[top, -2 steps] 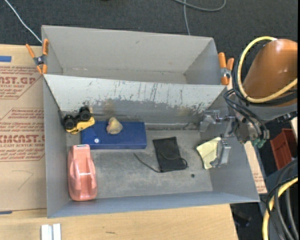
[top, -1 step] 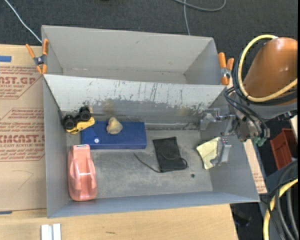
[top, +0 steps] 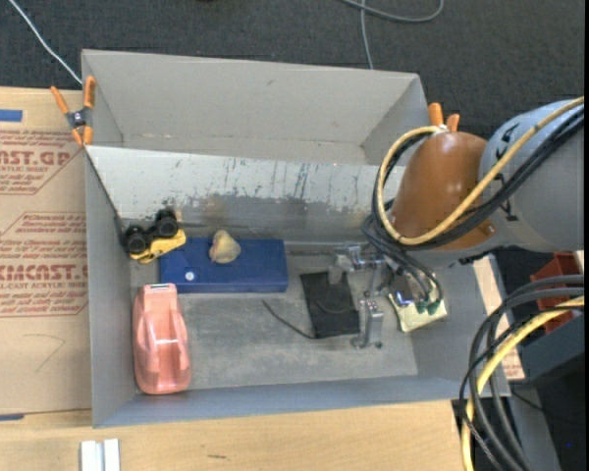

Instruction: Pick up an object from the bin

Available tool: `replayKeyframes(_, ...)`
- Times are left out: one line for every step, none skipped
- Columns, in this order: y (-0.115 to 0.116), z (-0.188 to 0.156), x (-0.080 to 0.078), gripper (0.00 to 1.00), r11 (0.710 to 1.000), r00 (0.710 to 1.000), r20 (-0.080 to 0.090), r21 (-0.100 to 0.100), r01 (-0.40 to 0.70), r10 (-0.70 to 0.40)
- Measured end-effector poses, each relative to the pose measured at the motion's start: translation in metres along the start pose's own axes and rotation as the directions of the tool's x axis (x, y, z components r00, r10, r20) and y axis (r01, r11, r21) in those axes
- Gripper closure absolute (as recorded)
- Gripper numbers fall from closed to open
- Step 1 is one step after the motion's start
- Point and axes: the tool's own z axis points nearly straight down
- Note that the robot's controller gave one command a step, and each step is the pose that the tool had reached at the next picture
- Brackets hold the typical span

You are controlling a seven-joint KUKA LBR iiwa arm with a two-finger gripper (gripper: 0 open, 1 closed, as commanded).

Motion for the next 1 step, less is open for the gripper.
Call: replayKeyframes(0.0089, 0.0466, -0.0286, 0.0, 0.858, 0.858, 0.002, 0.002, 0.514, -0.514)
